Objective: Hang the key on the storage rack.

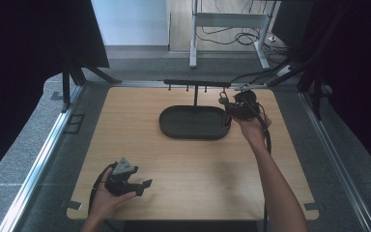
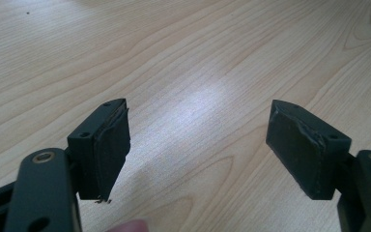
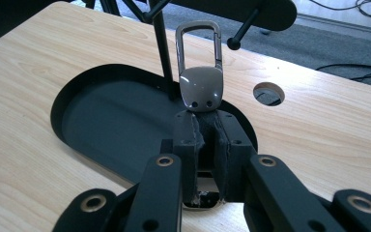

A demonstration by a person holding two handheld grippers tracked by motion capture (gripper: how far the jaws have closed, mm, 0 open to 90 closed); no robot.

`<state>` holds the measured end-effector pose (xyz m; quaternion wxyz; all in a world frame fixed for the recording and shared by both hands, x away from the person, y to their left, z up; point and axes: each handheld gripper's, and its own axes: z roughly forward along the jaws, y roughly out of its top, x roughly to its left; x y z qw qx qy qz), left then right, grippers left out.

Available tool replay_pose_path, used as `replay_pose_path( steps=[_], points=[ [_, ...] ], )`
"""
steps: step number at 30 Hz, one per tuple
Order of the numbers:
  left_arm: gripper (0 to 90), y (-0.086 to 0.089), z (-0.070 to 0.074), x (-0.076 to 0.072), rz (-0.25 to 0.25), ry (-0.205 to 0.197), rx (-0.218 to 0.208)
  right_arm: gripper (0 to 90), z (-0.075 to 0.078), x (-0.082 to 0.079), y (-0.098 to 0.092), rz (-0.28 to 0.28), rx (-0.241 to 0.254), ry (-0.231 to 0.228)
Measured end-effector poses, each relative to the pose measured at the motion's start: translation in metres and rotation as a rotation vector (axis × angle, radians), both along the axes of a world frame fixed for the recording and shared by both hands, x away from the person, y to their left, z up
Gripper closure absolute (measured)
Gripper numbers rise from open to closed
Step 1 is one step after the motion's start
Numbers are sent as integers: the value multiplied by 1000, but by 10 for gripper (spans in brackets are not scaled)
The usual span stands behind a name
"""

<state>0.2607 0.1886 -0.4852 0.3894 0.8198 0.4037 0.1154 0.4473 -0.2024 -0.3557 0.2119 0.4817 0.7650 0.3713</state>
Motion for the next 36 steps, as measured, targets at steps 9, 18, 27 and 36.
replay_pose_path(
  steps=[9,18,27,36],
  points=[
    [243,0,-1,0,-1,2,2,810,-5,5,1,-10,11,-1],
    [243,0,0,0,-1,0,1,810,-10,12,0,-19,20,4],
    [243,0,0,0,-2,0,1,810,-16,19,-1,-50,21,-11],
    [243,1,-1,1,-1,1,2,810,-24,28,-1,-72,31,-17]
  ],
)
